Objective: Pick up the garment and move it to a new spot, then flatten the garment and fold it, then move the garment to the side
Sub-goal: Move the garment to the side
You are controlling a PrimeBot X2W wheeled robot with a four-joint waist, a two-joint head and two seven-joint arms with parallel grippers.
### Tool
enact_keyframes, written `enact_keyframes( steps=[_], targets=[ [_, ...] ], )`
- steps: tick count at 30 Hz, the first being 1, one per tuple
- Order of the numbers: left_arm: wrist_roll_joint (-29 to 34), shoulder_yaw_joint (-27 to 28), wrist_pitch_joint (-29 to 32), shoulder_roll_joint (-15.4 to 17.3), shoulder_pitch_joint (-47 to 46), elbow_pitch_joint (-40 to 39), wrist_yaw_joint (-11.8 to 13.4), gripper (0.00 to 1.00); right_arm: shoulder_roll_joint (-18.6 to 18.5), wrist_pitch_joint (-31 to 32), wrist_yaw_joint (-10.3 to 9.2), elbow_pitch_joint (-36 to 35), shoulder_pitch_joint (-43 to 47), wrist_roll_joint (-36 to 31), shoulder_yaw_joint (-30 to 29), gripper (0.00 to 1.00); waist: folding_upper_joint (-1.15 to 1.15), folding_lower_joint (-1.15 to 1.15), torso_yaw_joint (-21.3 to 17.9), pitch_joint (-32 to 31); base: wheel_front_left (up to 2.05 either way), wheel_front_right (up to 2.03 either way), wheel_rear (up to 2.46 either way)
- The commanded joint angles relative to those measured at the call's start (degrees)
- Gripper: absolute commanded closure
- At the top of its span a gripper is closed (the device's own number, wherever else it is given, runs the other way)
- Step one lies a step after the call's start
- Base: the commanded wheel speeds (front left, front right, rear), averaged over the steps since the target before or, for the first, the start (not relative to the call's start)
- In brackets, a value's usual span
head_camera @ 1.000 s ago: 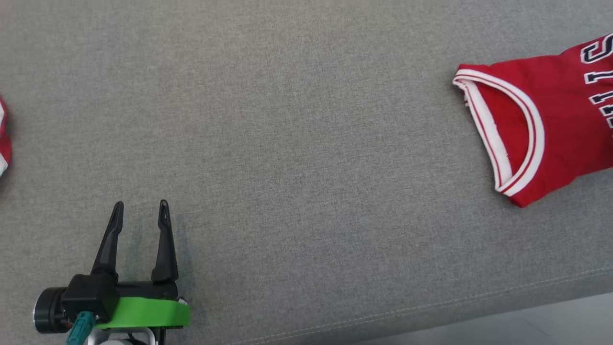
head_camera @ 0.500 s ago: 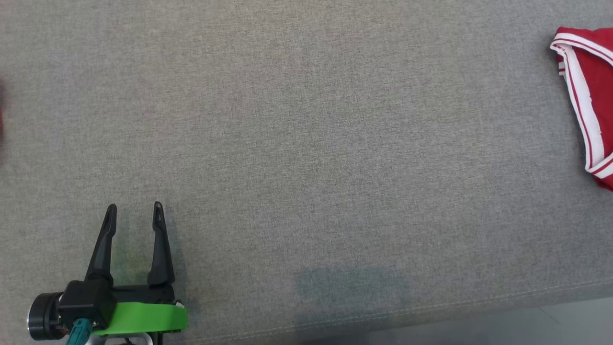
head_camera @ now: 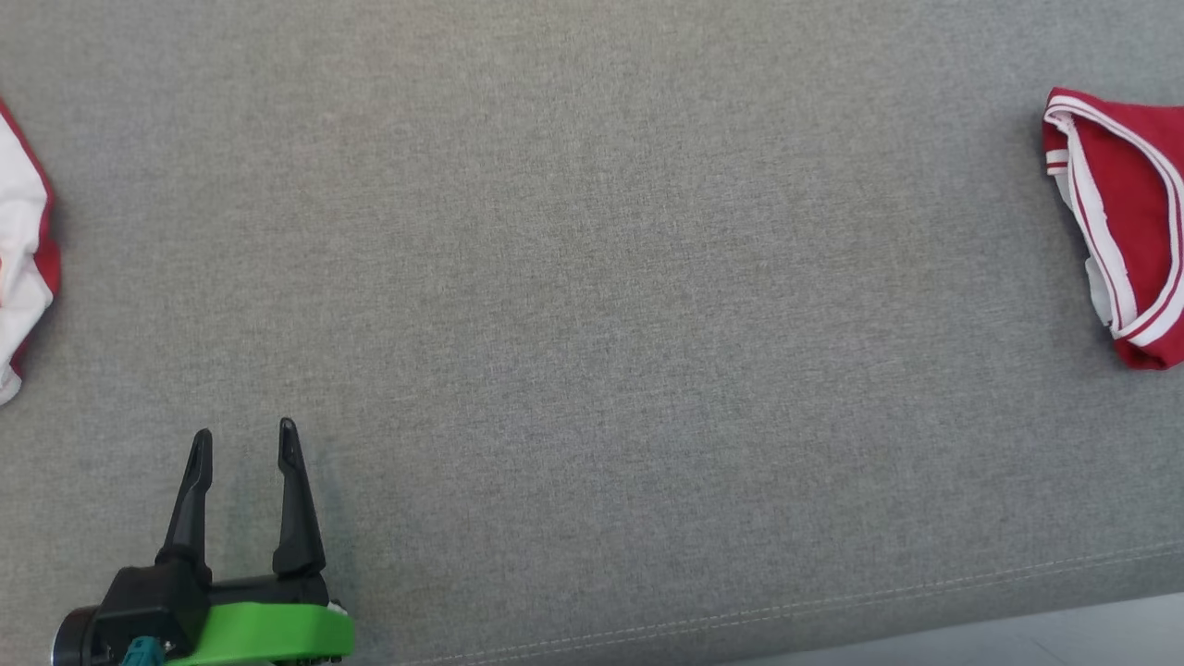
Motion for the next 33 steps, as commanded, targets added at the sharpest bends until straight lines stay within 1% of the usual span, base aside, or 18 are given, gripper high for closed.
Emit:
enact_keyframes(
  steps=[1, 2, 5, 8, 11, 13, 17, 20, 22, 25, 29, 33],
  targets=[
    [-0.4, 0.4, 0.0, 0.1, 1.0, 0.3, 0.2, 0.00, 0.3, -0.2, -0.10, -1.7, 2.5, -0.5, -1.2, 0.00, 0.65, 0.00, -0.9, -4.7, 0.00, 0.00, 0.00],
    [-0.8, 0.6, 0.0, 0.1, 1.3, 0.6, 0.3, 0.00, 0.3, -0.2, -0.10, -5.9, 5.3, -1.7, -3.0, 0.00, 0.65, 0.00, -1.0, -6.0, 0.00, 0.00, 0.00],
    [-1.9, 1.0, 0.0, 0.0, 2.8, 1.2, 0.7, 0.00, 3.1, -0.2, -0.10, -17.7, 15.0, -3.8, -10.6, 0.00, 0.65, 0.00, -0.9, -9.8, 0.00, 0.00, 0.00],
    [-2.4, 1.2, 0.0, 0.1, 4.0, 1.8, 0.8, 0.00, 7.7, -0.2, -0.10, -28.7, 26.4, -7.5, -18.0, 0.00, 0.65, 0.00, -0.6, -12.6, 0.00, 0.00, 0.00],
    [-2.6, 1.3, 0.0, 0.1, 4.6, 2.0, 0.8, 0.00, 14.3, -0.2, -0.10, -38.7, 37.0, -12.5, -23.9, 0.00, 0.65, 0.00, -0.3, -14.5, 0.00, 0.00, 0.00],
    [-2.6, 1.4, 0.0, 0.1, 4.8, 2.4, 0.6, 0.00, 20.1, -0.2, -0.09, -44.5, 42.9, -15.0, -26.1, 0.00, 0.65, 0.00, -0.1, -15.3, 0.00, 0.00, 0.00],
    [-1.6, 0.8, 0.0, 0.1, 4.1, 3.2, -0.3, 0.00, 28.1, -0.2, -0.10, -52.1, 51.8, -19.3, -28.1, 0.00, 0.65, 0.00, 1.0, -16.6, 0.00, 0.00, 0.00],
    [-0.6, 0.8, 0.0, 0.1, 2.9, 4.5, -1.0, 0.00, 32.3, -0.2, -0.09, -54.3, 56.5, -22.3, -27.0, 0.00, 0.65, 0.00, 1.9, -17.5, 0.00, 0.00, 0.00],
    [0.1, 0.8, 0.0, 0.0, 2.5, 5.7, -1.5, 0.00, 33.8, -0.2, -0.08, -54.3, 58.4, -22.9, -25.7, 0.00, 0.65, 0.00, 2.3, -18.0, 0.00, 0.00, 0.00],
    [0.8, 1.3, 0.0, 0.1, 2.1, 7.5, -2.1, 0.00, 35.5, -0.2, -0.10, -52.5, 60.3, -23.4, -24.0, 0.00, 0.65, 0.00, 2.7, -18.8, 0.00, 0.00, 0.00],
    [0.9, 1.6, 0.0, 0.1, 2.9, 9.5, -2.7, 0.00, 36.6, -0.2, -0.10, -48.2, 62.3, -24.1, -22.2, 0.00, 0.65, 0.00, 3.1, -20.4, 0.00, 0.00, 0.00],
    [0.6, 1.7, 0.0, 0.1, 3.1, 10.6, -2.9, 0.00, 37.6, -0.2, -0.10, -44.2, 63.8, -24.1, -22.0, 0.00, 0.65, 0.00, 3.7, -21.2, 0.00, 0.00, 0.00]
  ],
)
